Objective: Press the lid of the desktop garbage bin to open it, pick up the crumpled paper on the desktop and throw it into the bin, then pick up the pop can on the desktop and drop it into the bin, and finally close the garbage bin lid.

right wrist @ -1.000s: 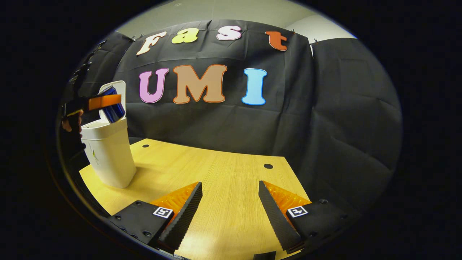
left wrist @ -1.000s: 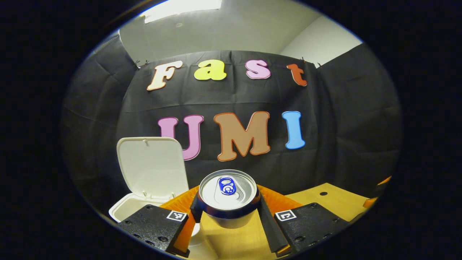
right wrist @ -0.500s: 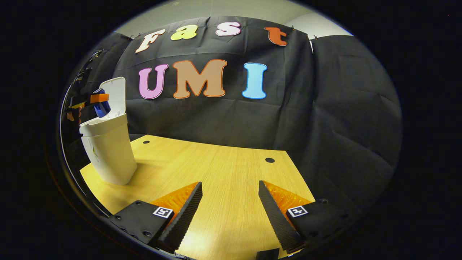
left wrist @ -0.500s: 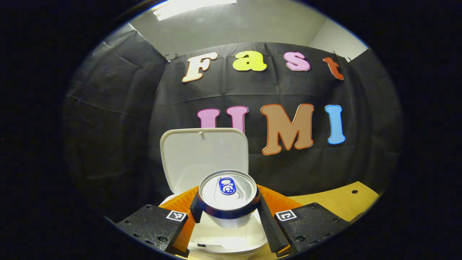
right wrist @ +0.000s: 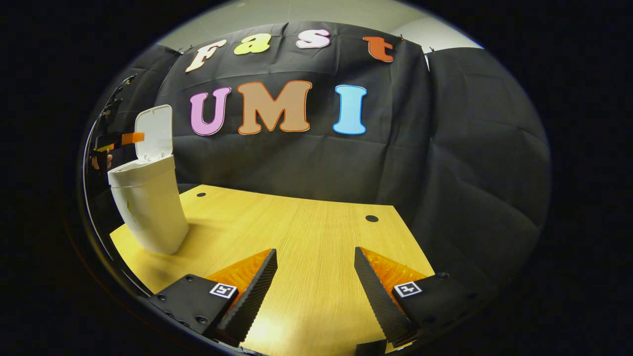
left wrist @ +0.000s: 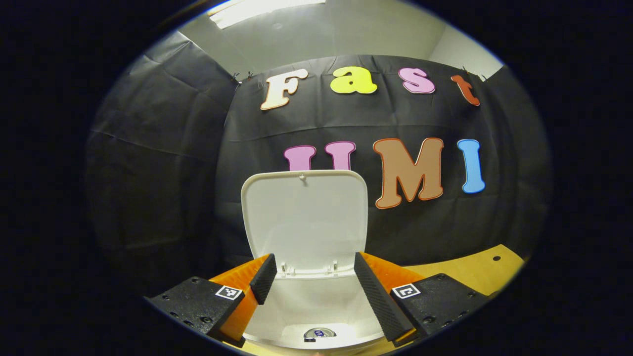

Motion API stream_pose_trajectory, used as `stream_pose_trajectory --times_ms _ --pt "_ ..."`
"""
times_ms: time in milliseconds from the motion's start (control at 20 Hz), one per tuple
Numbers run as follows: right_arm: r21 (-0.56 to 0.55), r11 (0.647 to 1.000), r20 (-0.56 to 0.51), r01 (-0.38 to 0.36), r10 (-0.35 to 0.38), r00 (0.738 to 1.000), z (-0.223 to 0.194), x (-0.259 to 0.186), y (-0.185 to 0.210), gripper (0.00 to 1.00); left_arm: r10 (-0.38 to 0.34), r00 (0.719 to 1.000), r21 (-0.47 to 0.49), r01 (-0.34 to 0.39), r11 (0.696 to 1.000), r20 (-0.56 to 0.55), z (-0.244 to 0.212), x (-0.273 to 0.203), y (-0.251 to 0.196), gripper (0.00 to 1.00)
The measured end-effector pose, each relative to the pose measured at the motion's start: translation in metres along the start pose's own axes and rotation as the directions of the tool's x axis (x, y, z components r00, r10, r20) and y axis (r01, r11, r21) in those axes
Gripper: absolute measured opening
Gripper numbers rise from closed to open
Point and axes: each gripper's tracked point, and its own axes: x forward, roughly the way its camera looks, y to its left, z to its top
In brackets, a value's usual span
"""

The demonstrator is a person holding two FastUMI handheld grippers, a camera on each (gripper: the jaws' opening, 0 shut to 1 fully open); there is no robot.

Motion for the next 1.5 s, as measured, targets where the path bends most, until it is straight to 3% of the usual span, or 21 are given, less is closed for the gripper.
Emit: stream_pose_trajectory --times_ms 400,750,1100,1500 --pt "0.024 1.000 -0.013 -0.009 0.009 1.000 -0.008 0.002 0.007 0.99 -0.029 0.999 -0.075 0.031 0.997 0.030 0.064 0.021 0.004 0.92" --pt "0.050 0.999 -0.026 0.013 -0.012 1.000 -0.018 0.001 0.004 0.99 -0.044 0.991 -0.048 0.050 0.998 0.124 0.126 0.060 0.011 0.94" --pt "0.060 0.997 -0.029 0.042 -0.040 0.999 -0.021 -0.004 -0.004 0.99 -0.015 0.999 -0.029 0.014 0.999 -0.032 0.095 0.114 0.024 0.93" --pt "0.066 0.997 -0.025 0.035 -0.034 0.999 -0.016 0.001 0.002 0.99 -0.023 0.999 -0.031 0.022 0.999 -0.025 0.089 0.068 0.017 0.94"
